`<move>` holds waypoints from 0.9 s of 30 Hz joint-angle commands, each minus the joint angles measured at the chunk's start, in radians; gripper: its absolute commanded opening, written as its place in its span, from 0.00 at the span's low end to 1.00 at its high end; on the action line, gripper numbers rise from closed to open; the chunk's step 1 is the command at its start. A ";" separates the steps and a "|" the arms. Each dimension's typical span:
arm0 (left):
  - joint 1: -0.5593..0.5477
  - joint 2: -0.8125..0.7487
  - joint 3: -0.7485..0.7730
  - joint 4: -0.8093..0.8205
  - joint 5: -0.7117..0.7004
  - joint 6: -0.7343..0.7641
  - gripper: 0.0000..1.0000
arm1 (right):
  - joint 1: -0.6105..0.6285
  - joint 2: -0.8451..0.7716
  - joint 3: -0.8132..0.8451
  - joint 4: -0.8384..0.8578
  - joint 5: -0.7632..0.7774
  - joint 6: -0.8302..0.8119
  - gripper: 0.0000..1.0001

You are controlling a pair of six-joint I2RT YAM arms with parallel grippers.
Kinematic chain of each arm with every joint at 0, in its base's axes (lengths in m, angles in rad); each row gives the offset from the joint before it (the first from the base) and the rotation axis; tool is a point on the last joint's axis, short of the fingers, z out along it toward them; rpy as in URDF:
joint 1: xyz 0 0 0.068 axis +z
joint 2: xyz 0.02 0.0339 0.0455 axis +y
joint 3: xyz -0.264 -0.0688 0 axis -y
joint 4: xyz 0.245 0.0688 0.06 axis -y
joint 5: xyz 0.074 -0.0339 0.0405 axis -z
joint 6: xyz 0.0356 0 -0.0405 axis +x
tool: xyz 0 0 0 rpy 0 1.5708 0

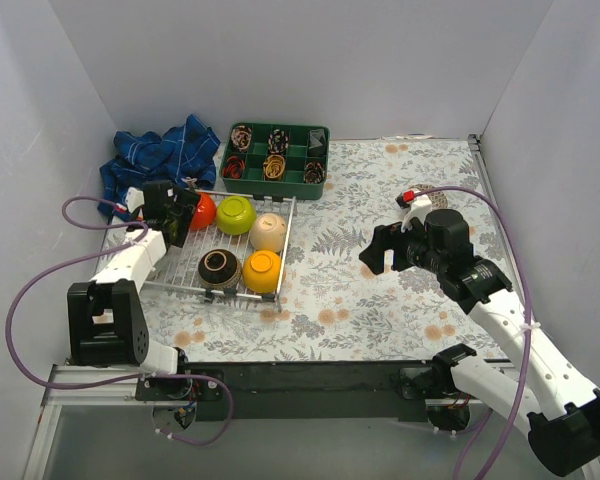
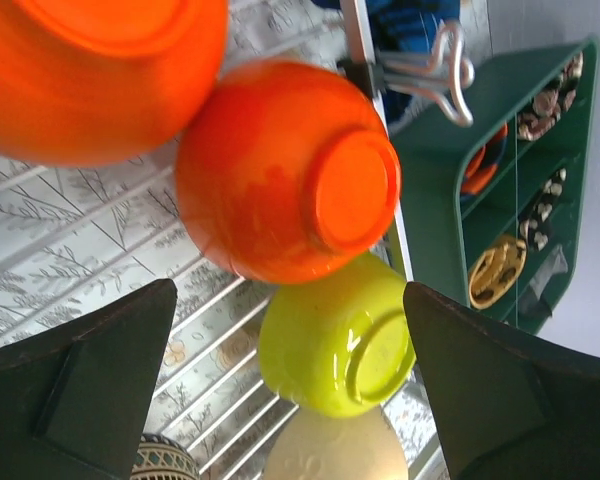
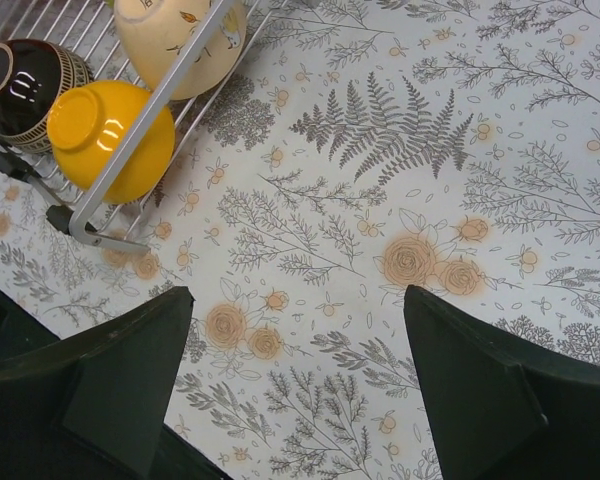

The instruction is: Unload the bowls from the dish rack

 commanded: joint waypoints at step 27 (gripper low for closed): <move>0.126 0.134 -0.127 0.330 0.163 0.083 0.98 | 0.000 0.056 -0.008 0.007 -0.110 -0.103 0.95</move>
